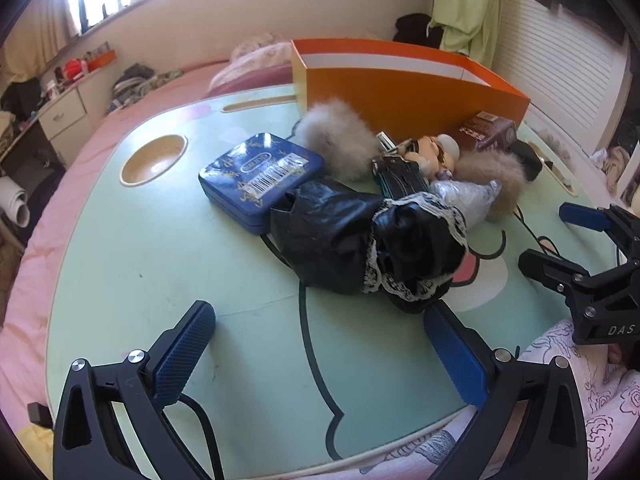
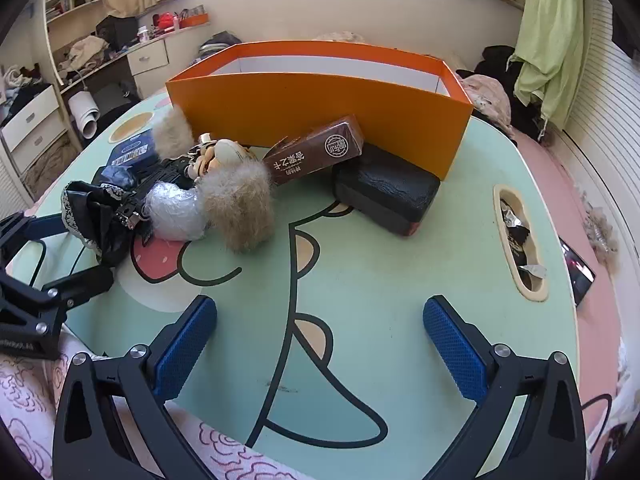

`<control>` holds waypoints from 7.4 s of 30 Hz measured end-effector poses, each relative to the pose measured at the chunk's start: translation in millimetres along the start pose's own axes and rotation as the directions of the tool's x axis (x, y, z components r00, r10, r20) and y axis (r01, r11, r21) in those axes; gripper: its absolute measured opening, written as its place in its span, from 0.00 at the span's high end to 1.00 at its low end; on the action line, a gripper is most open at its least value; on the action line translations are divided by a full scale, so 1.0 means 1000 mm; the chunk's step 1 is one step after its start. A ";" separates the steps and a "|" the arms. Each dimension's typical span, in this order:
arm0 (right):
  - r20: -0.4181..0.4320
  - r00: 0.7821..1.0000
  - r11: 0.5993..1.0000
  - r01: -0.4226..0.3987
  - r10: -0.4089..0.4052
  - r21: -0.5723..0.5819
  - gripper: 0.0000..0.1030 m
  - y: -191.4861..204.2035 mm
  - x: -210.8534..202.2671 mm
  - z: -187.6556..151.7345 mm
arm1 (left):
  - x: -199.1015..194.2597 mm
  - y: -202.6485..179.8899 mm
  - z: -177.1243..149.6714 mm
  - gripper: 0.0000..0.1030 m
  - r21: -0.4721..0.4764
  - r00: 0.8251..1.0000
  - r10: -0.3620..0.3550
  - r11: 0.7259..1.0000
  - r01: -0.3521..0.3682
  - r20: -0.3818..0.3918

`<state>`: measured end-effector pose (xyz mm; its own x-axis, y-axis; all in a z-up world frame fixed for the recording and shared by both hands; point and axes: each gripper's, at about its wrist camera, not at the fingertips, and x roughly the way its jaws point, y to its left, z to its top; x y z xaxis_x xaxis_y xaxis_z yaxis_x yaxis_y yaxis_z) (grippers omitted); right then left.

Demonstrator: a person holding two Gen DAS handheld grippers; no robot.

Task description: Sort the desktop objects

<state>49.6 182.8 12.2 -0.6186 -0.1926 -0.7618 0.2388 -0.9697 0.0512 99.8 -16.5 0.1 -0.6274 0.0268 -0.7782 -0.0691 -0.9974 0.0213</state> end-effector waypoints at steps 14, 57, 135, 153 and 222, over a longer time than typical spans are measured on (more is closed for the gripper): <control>0.024 1.000 1.000 -0.010 0.010 -0.022 0.00 -0.002 -0.005 -0.001 | -0.001 -0.002 0.000 0.00 0.001 1.000 0.000 1.000 0.000 0.003; 0.026 1.000 0.999 -0.008 0.009 -0.040 0.00 0.002 -0.017 0.009 | -0.022 0.031 -0.002 0.08 -0.120 0.969 -0.202 0.968 0.219 0.144; 0.368 0.925 0.995 -0.074 0.096 -0.074 0.78 0.023 -0.087 0.049 | -0.087 -0.015 0.052 0.63 0.079 0.897 -0.232 0.973 0.218 0.375; 0.339 0.923 0.980 -0.198 0.180 0.020 0.78 -0.011 -0.064 0.131 | -0.033 -0.010 0.173 0.63 -0.045 0.922 -0.258 0.958 0.282 0.288; 0.011 1.000 0.999 0.010 -0.009 -0.032 0.00 0.001 -0.023 0.012 | -0.003 0.017 0.010 0.02 -0.078 0.996 0.019 0.997 -0.013 0.081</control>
<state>55.1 184.4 36.9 -0.6291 -0.1853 -0.7549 0.2564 -0.9663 0.0235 92.3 -32.8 8.8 -0.6897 0.0130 -0.7240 -0.0006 -0.9998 -0.0174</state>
